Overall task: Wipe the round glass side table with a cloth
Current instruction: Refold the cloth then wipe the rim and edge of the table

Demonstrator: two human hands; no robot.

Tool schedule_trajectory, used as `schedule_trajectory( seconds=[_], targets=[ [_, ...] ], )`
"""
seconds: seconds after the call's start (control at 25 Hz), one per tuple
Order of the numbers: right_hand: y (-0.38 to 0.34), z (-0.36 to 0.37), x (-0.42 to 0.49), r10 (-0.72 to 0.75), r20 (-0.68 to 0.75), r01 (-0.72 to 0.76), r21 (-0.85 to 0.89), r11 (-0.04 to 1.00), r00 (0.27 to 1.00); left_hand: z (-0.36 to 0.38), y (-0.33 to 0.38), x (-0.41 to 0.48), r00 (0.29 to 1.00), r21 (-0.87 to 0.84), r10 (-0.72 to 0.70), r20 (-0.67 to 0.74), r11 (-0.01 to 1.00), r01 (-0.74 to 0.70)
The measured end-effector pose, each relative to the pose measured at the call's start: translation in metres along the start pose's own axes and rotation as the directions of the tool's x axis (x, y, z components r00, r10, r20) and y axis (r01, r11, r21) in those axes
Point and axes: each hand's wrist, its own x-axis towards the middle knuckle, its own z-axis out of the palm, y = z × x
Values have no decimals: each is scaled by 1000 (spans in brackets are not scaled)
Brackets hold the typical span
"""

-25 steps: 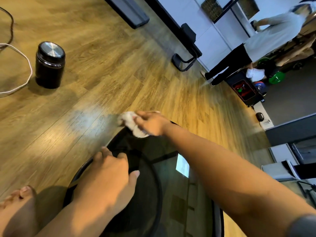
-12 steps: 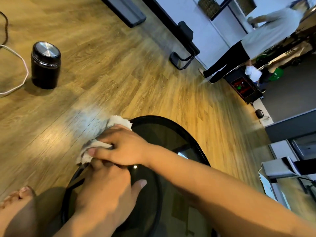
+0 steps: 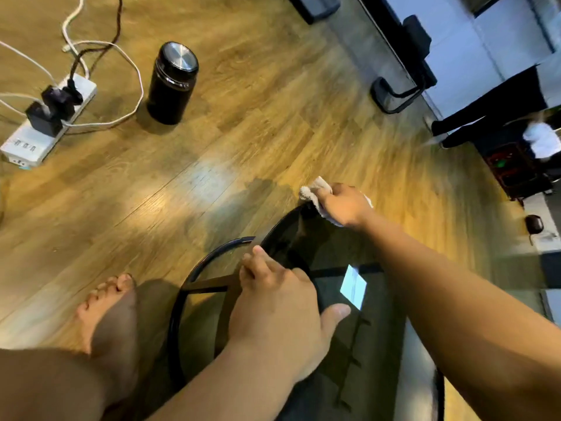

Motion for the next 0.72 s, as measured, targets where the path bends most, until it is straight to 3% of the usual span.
schedule_trajectory(
  seconds=[0.08,0.2,0.28,0.36,0.44,0.52,0.56,0.6,0.72],
  targets=[
    [-30,8,-25,-243,-25,243,-5,970,970,0,1,2,1000,34,10,5,999,-10],
    [-74,24,-75,-634,94,628,87,773,767,0,1,-4,999,81,32,-35,996,-29],
    [-81,24,-88,-687,254,655,208,726,681,-1,1,-9,998,141,60,-23,988,-56],
    [-72,12,-69,-662,315,635,199,747,680,2,1,-12,997,211,71,-3,975,-69],
    [-39,-6,-34,-519,213,521,52,852,828,4,1,-12,998,180,56,14,982,-58],
    [3,-19,0,-180,70,184,-55,981,981,4,1,-10,999,110,42,11,993,-43],
    [19,-20,9,-19,55,21,-50,999,998,4,3,-8,999,77,51,4,996,-51],
    [28,-18,15,53,74,-50,-36,998,996,3,4,-6,998,45,62,-2,997,-61],
    [17,-5,11,14,52,-15,22,1000,999,2,10,-5,996,13,90,-19,996,-90]
  ],
)
